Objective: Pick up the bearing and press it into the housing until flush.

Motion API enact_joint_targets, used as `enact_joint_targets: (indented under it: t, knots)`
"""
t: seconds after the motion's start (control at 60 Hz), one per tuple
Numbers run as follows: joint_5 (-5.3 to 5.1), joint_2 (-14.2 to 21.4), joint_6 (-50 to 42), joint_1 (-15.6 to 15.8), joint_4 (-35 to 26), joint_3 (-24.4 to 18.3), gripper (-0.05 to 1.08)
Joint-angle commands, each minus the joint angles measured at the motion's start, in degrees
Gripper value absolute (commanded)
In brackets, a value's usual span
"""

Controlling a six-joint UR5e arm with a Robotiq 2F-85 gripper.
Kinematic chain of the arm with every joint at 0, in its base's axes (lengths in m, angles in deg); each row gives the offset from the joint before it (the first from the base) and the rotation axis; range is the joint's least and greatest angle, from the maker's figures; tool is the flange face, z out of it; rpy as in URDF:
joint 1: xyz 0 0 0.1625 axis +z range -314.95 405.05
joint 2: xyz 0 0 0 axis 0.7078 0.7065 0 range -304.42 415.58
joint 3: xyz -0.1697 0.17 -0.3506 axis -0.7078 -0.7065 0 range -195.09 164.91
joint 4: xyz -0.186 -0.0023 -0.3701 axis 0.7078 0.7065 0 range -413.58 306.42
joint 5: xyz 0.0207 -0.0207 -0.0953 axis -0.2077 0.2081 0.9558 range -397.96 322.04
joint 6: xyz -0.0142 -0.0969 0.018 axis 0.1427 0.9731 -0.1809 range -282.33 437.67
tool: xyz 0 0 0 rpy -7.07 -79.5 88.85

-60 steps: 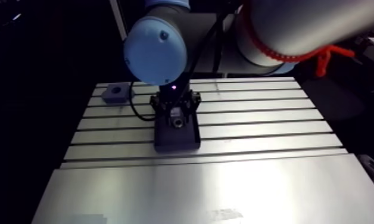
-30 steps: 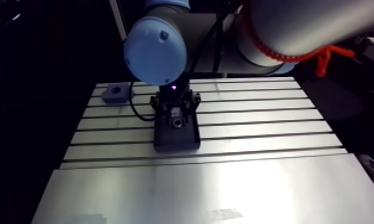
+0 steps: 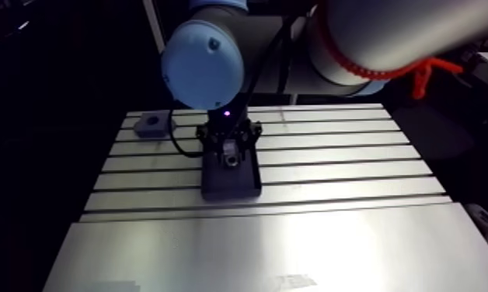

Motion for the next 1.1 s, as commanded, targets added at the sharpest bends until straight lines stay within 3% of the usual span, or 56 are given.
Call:
enact_joint_targets:
  t: [0.017, 0.4, 0.733, 1.1]
  knots:
    - [-0.03, 2.69, -0.07, 0.35, -4.45, -2.20, 0.71]
    - [-0.12, 3.31, -2.00, 1.95, -16.83, -13.18, 0.75]
    - [0.13, -3.73, -3.63, 8.60, -18.93, -24.56, 0.76]
    - [0.14, -8.03, -5.10, 13.38, -19.74, -30.53, 0.78]
